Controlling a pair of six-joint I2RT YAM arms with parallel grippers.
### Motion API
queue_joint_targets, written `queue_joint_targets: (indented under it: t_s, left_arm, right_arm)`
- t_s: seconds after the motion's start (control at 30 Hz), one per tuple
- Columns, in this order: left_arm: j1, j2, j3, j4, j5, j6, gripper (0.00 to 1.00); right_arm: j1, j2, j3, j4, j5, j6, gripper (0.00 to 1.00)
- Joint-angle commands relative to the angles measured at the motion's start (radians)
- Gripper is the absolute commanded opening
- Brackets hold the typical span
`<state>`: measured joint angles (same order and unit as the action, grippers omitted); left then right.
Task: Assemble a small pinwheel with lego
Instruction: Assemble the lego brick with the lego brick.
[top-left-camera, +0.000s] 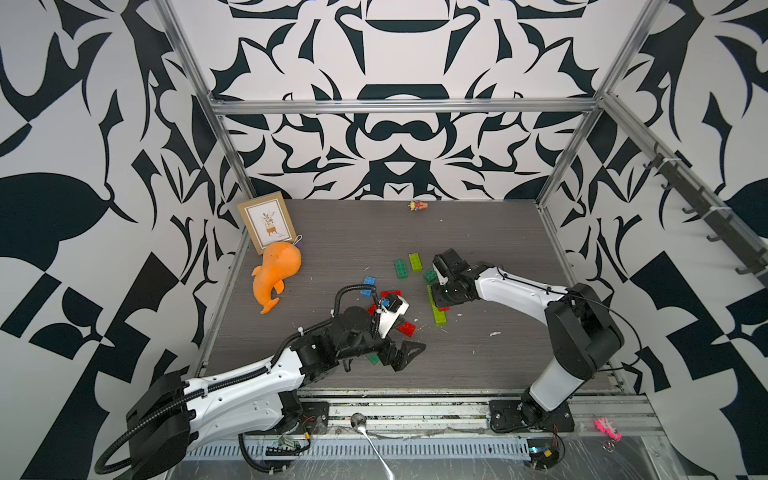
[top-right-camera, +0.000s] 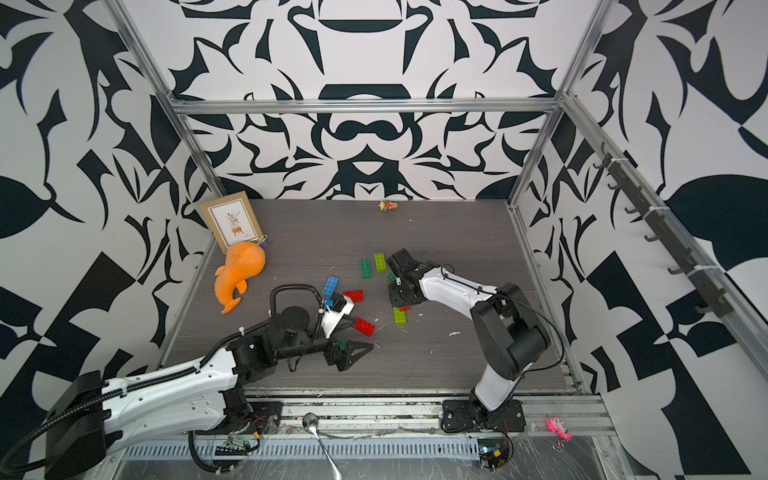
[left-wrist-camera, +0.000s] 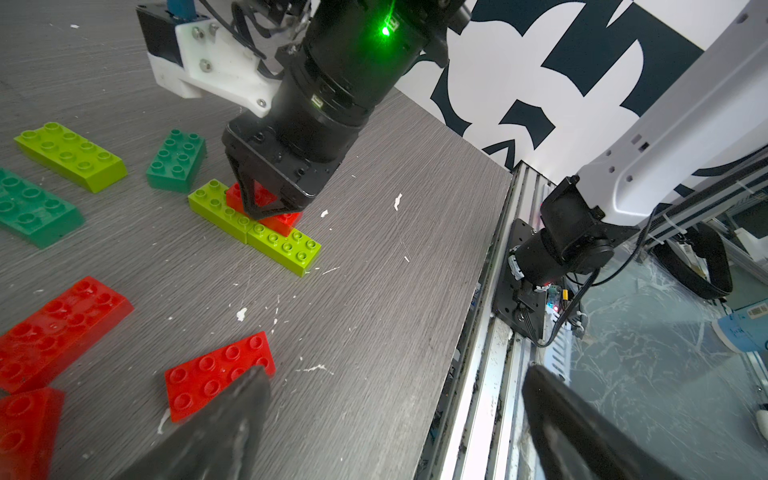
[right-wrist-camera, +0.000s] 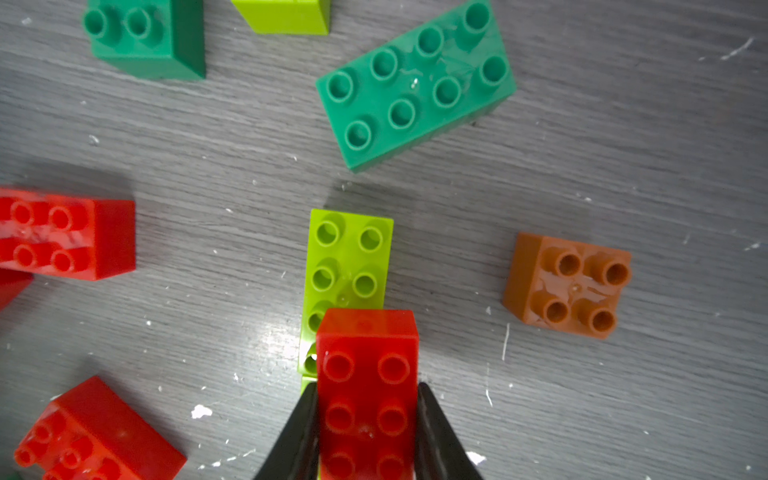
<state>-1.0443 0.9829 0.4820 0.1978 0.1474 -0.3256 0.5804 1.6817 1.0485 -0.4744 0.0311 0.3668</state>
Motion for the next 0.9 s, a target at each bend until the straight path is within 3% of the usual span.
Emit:
queue_joint_targets:
  t_s: [0.0,0.87]
  left_arm:
    - [0.004,-0.007,-0.011,0.017,0.014,-0.013,0.99]
    - [0.004,-0.006,-0.011,0.021,0.021,-0.015,0.99]
  right_arm:
    - [0.001,-0.009,0.011,-0.009,0.025,0.013,0.0]
    - [0.003,0.07,-0.051,-0.043,0.023,0.083,0.0]
